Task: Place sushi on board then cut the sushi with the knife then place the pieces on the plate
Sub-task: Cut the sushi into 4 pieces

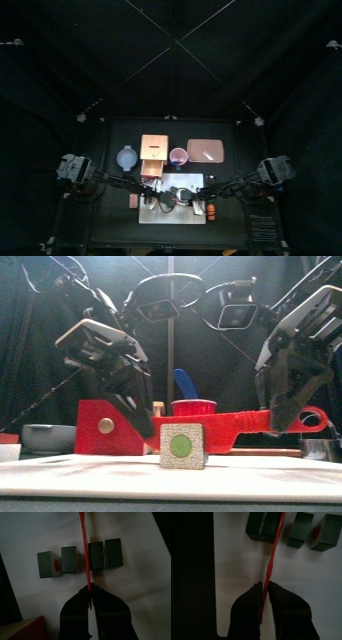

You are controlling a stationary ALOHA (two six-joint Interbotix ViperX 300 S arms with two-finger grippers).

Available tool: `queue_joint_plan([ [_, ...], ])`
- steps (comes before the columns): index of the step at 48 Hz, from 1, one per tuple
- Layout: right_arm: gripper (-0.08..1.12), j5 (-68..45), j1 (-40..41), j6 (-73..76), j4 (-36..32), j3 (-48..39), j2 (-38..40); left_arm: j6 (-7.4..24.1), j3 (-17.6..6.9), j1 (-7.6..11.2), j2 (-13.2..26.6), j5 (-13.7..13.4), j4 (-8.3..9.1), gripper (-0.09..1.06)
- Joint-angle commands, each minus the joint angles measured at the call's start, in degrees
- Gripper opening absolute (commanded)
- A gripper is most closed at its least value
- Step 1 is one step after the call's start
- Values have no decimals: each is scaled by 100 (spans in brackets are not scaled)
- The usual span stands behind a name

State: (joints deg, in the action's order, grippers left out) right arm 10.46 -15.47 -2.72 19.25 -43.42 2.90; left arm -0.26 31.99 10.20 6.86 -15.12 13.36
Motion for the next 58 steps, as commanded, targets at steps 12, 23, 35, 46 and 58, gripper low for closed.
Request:
queue_joint_plan([
  [12,46,0,-220,-35,-70,237,598,26,-202,70,-404,26,185,37],
  [23,46,62,-272,-35,-35,237,650,18,-220,246,-404,-62,158,37],
  [35,46,62,-334,-35,70,237,457,9,-193,316,-246,-70,18,37],
  [46,46,62,-343,-35,114,237,360,9,-185,316,-167,-70,9,37],
  [58,46,35,-343,-35,114,246,272,9,-176,325,-132,-70,-123,36],
])
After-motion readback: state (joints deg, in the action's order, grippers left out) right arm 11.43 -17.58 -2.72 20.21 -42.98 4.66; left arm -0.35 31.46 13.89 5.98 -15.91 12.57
